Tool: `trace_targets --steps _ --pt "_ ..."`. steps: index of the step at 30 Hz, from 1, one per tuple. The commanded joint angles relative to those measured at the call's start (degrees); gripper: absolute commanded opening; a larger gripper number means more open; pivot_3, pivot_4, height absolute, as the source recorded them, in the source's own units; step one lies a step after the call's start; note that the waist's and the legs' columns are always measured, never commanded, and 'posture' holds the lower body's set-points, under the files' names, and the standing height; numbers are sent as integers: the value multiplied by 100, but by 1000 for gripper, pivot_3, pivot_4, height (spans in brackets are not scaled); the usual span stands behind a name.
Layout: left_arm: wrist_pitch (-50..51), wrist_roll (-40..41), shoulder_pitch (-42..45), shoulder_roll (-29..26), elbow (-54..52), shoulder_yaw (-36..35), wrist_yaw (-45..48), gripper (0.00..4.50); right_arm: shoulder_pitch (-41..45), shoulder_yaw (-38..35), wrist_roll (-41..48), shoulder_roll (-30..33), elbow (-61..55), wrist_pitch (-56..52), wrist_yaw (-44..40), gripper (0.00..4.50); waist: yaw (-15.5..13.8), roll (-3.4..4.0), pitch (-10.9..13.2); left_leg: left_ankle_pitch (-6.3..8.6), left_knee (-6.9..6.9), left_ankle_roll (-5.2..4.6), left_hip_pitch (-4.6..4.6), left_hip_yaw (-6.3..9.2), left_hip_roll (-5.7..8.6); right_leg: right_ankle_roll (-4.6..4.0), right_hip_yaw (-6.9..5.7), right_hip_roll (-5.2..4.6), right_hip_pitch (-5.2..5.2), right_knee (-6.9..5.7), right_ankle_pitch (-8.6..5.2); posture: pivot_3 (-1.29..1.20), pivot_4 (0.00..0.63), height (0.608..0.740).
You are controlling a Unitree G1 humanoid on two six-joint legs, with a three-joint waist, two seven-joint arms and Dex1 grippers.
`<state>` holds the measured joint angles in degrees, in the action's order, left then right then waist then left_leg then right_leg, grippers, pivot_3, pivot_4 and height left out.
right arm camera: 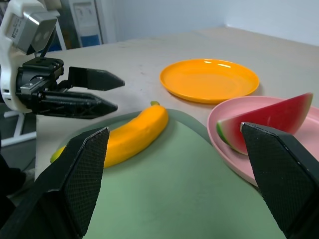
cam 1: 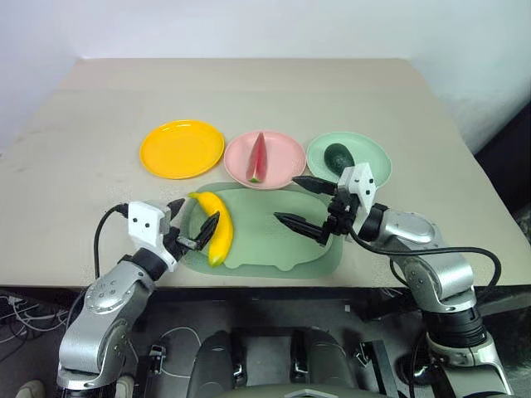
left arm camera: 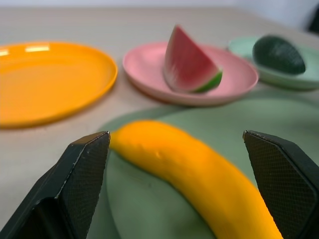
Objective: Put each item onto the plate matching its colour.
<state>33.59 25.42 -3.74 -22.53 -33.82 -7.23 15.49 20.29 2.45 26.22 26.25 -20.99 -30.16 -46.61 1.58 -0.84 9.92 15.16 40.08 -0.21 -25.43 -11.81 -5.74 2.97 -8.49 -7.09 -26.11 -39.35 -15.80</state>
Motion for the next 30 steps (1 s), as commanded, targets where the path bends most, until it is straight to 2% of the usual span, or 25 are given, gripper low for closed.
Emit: trace_targets --steps 1,4,11,20,23,29,30 --pt "1143 5 418 198 -463 310 -725 4500 213 -237 200 201 -79 -102 -52 4483 -64 0 0 0 2 0 0 1 0 0 0 0 1 0 0 0 150 695" --pt "1958 218 700 404 -512 352 -988 4500 301 -265 247 274 -42 -214 16 4483 -87 -10 -6 1 5 -2 1 4 2 3 0 -1 5 0 2 0 150 695" --pt "2565 79 1193 422 -398 577 -1140 4500 214 -270 299 407 -152 -320 84 4483 -89 -10 -6 0 4 -1 3 6 3 3 -3 -1 9 0 2 0 150 695" --pt "3403 250 1783 772 -32 305 -1228 4500 138 -223 357 646 -123 -419 -19 4483 -97 -12 -7 0 7 -1 4 9 5 3 -6 -1 14 0 2 0 150 695" --pt "3771 354 2034 966 31 79 -1267 3901 37 -247 482 708 -176 -474 -118 4500 -97 -12 -7 0 6 -1 5 11 5 3 -7 -1 15 0 2 0 150 695" --pt "4057 298 2276 946 -23 -7 -1226 1949 -88 -265 504 690 -163 -405 -127 4500 -94 -12 -7 -1 8 0 6 18 5 3 -12 -1 22 0 2 0 150 695" --pt "4014 273 2330 913 -47 -5 -1207 1769 -113 -299 565 659 -177 -420 -118 4500 -93 -12 -7 -1 8 0 6 18 5 3 -13 -1 23 1 2 0 150 695"
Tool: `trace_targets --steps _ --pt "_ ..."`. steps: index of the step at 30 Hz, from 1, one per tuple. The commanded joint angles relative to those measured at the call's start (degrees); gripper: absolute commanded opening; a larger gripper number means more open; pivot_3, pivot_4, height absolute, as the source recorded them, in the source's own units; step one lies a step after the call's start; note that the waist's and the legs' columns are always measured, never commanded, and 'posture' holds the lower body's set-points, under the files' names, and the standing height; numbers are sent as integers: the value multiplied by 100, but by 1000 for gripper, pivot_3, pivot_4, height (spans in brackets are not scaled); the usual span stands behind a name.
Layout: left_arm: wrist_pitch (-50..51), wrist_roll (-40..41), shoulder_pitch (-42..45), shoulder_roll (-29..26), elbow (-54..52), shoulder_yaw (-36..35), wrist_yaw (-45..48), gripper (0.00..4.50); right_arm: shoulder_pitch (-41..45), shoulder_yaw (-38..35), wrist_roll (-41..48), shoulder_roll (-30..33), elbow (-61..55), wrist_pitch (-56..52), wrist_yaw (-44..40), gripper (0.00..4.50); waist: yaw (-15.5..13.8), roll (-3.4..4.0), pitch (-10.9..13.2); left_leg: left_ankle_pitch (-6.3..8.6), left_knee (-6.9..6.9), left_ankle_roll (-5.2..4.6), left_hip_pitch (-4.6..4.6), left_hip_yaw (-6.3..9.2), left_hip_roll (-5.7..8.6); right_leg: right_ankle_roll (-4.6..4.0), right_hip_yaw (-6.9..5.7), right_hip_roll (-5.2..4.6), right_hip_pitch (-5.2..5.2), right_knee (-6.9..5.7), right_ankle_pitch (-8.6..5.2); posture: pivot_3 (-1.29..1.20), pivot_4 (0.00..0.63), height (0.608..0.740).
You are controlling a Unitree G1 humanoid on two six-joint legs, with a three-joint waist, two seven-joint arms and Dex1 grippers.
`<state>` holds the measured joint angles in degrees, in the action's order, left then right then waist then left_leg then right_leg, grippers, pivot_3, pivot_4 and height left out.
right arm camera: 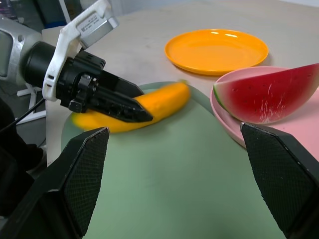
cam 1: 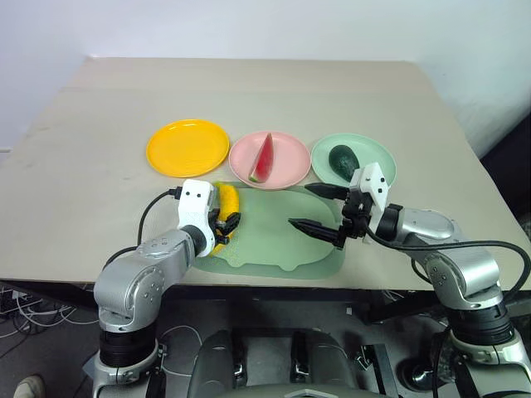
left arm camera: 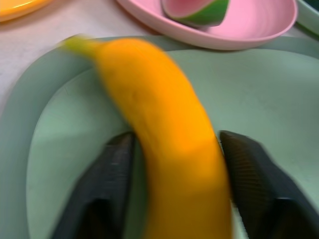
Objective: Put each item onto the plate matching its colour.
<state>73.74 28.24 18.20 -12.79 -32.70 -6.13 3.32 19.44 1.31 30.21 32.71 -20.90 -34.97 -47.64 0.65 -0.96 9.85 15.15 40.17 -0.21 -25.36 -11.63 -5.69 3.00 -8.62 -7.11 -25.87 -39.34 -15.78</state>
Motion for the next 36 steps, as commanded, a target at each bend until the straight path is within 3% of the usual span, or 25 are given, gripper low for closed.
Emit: trace_targets --steps 1,13,16,26,34,36 --pt "-62 -41 179 -102 -186 -97 31 1759 -50 -219 228 -21 -201 50 -1 4500 -1 0 0 0 0 0 0 0 0 0 0 0 0 0 0 0 150 695" --pt "-1881 -961 514 -290 319 -135 -182 1759 -54 -83 240 -788 -78 349 512 4500 1 0 0 0 1 0 -1 4 1 0 -3 0 3 2 0 0 150 695" --pt "-2113 -858 724 -168 876 -516 -160 1759 8 99 68 -1062 -7 449 764 4500 1 0 0 0 1 0 0 4 1 0 -4 1 3 1 0 0 150 695" --pt "-3451 -1128 2765 -108 4311 -1381 -775 1759 69 238 -265 -1496 613 968 907 4500 1 -6 -1 0 7 0 -4 14 4 3 -16 1 10 3 1 0 150 695" --pt "-4685 -1684 3679 -419 6917 -1081 -564 1759 -35 230 -486 -1523 1191 1543 689 4500 18 -7 0 -1 1 1 -4 7 4 5 -16 4 8 8 1 0 150 695" --pt "-4841 -1716 3798 -460 7198 -1060 -541 2491 -73 242 -521 -1532 1181 1574 708 4500 11 -8 0 -2 2 2 -4 7 4 5 -16 4 8 6 1 0 150 695"
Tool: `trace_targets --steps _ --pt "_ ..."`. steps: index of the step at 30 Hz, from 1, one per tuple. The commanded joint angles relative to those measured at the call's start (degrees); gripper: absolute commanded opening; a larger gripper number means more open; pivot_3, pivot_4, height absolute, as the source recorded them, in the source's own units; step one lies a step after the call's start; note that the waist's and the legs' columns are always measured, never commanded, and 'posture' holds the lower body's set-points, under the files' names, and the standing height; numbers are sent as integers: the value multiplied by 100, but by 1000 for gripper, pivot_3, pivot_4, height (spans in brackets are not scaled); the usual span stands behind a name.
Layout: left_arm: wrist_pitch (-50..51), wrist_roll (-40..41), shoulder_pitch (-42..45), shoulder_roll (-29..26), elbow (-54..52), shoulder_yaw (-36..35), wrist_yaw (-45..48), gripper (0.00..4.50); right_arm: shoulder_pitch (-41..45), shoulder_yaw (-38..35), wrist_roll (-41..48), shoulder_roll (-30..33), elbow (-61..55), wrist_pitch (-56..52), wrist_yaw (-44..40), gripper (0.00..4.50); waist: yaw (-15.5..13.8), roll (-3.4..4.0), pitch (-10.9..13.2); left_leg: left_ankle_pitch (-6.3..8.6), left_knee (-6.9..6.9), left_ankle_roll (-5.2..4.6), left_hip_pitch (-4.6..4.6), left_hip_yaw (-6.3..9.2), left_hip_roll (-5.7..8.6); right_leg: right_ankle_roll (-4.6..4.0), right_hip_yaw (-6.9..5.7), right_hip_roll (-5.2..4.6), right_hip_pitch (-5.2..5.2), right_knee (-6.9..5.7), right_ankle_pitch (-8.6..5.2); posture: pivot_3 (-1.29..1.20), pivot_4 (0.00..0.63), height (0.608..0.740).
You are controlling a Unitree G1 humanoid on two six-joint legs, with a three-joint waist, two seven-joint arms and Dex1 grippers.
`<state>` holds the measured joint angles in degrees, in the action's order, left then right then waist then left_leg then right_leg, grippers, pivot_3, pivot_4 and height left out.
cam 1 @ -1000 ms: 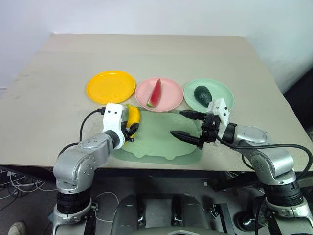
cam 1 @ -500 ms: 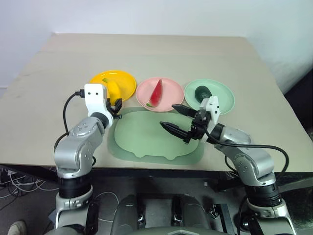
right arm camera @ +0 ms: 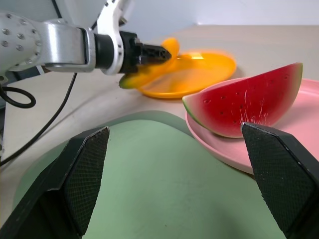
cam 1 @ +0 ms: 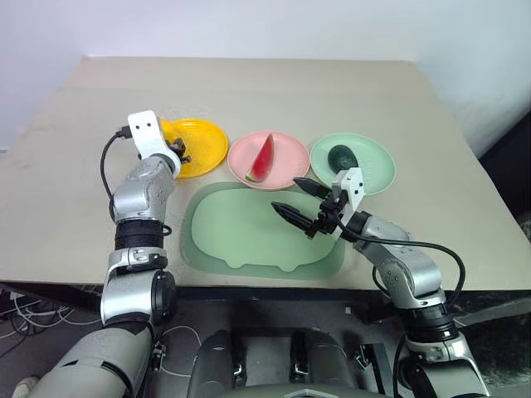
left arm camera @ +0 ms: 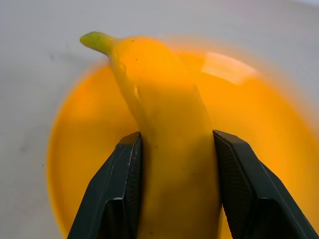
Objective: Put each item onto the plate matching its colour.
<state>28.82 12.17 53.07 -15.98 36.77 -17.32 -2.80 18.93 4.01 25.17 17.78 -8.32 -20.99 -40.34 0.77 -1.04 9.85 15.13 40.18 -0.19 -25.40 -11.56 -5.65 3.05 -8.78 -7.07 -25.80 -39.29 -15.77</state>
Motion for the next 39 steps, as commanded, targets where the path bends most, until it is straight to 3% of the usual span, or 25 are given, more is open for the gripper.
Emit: trace_targets --steps 1,6,10,14,17,21,25,31,39 --pt "-392 -118 344 -151 326 64 71 2799 -37 -28 -27 -45 -95 178 -11 4500 2 0 0 0 1 0 0 0 0 0 0 0 1 0 0 0 150 695" --pt "-532 -102 365 -195 136 137 185 4474 -38 -48 -8 -36 -243 75 50 4500 17 0 0 0 1 0 0 0 -1 0 1 1 0 -1 0 0 150 695" --pt "-410 -129 170 -192 -560 331 404 4474 20 -93 59 -6 -347 -62 110 4500 7 -1 1 0 1 0 -1 0 -1 0 1 0 -1 -2 0 0 150 695" --pt "-443 -42 -439 -281 -1928 690 1077 4474 38 -152 130 27 -466 -177 146 4500 17 0 0 0 1 0 0 -1 -1 0 3 0 -1 -3 0 0 150 695" --pt "-244 527 -1443 -433 -3255 875 2149 4474 -93 -261 190 93 -547 -150 95 4500 40 2 -1 -1 0 2 1 -4 -2 0 6 1 -4 -4 0 0 150 695" --pt "-889 521 -2706 -763 -4141 1198 3129 4474 -282 -351 208 131 -675 -36 95 4500 31 4 -2 -2 -2 4 5 -8 -5 0 11 4 -6 -6 0 0 150 695" --pt "-1403 861 -3658 -861 -4603 1046 3853 4474 -394 -553 328 64 -776 -184 351 4500 -13 3 -2 -1 4 4 3 -3 -5 -2 11 2 -4 -6 1 0 150 695" --pt "-1616 1425 -4801 -832 -5300 444 4036 4474 -763 -727 380 -100 -1275 -199 913 4500 8 3 -2 1 2 2 3 0 -7 -3 11 -2 -4 -5 0 0 150 695" --pt "-2063 1345 -5362 -856 -5355 322 4052 4474 -1246 -779 442 -57 -1736 -399 1190 4500 -13 3 -4 6 -1 -6 5 6 -6 -4 5 -6 3 0 0 0 150 695"
